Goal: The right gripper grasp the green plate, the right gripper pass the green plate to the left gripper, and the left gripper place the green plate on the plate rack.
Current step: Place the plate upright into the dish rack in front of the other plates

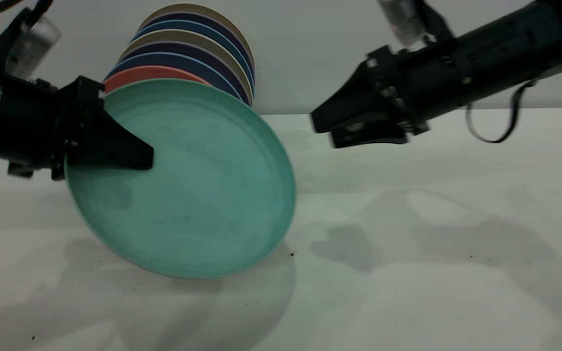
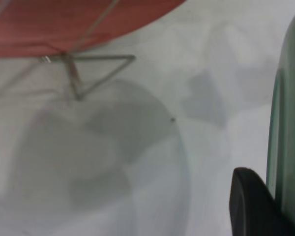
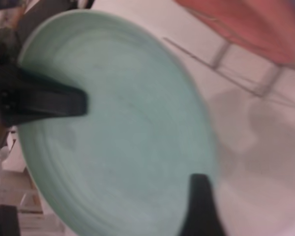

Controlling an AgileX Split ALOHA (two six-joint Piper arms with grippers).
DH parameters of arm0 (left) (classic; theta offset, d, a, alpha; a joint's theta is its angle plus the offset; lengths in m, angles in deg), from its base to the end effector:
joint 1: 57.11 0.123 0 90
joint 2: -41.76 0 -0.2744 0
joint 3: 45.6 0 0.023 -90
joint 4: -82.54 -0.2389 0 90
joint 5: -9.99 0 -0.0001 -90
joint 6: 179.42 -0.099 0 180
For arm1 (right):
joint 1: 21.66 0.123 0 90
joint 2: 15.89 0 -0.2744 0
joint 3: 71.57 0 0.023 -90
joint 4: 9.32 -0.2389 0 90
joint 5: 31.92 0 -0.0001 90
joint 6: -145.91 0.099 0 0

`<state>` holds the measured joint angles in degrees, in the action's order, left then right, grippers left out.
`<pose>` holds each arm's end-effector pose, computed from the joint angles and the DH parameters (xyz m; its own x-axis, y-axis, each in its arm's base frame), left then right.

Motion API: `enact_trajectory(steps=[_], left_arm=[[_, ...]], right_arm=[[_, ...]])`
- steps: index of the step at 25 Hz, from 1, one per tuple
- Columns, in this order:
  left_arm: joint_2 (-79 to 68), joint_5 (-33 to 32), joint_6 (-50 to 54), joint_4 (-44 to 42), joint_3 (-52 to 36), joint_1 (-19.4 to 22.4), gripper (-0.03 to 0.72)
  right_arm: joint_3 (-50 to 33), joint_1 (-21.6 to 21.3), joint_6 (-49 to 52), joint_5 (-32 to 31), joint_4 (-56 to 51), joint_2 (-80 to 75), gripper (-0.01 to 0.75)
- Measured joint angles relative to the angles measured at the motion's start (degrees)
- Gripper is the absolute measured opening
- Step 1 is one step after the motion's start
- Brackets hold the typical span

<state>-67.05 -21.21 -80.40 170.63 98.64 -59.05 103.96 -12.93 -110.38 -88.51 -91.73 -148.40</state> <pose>0.2915 -0.0612 0.1315 -0.8580 -0.0721 -0.5086 0.2205 0.8426 -0.4914 0.3774 0.1409 0.1191 -0.8419 -0.1282 -0.5241 -0.5134 0.4893 0.7050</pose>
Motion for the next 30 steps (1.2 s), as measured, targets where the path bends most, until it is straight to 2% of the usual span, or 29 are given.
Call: enact_trajectory(steps=[2, 4, 8, 12, 15, 20, 23, 30], left_arm=[[0.89, 0.24, 2.01, -6.53, 3.36, 0.00, 0.133], [2.27, -0.11, 4.95, -15.39, 7.37, 0.00, 0.133], [3.28, -5.09, 6.59, -33.45, 17.90, 0.00, 0.133], [3.28, -9.90, -1.08, -46.50, 27.12, 0.00, 0.133], [3.28, -11.08, -12.68, -49.27, 31.45, 0.00, 0.133], [3.28, -10.43, -27.67, -45.13, 33.09, 0.00, 0.133], [3.28, -8.65, -32.35, -43.54, 33.09, 0.00, 0.133], [2.22, -5.86, -35.64, -43.00, 33.09, 0.00, 0.133]], right_arm=[[0.00, -2.81, 1.58, -0.20, 2.11, 0.00, 0.675], [0.00, -5.91, 3.16, -0.46, 4.29, 0.00, 0.714], [0.00, -10.40, 5.40, -0.52, 9.46, 0.00, 0.697], [0.00, -12.16, 6.15, -0.58, 12.92, 0.00, 0.615], [0.00, -12.21, 6.33, -0.58, 13.64, 0.00, 0.558], [0.00, -12.21, 6.33, -0.58, 14.19, 0.00, 0.532], [0.00, -12.21, 6.33, -0.58, 14.19, 0.00, 0.530], [0.00, -12.21, 6.33, -0.58, 14.19, 0.00, 0.530]])
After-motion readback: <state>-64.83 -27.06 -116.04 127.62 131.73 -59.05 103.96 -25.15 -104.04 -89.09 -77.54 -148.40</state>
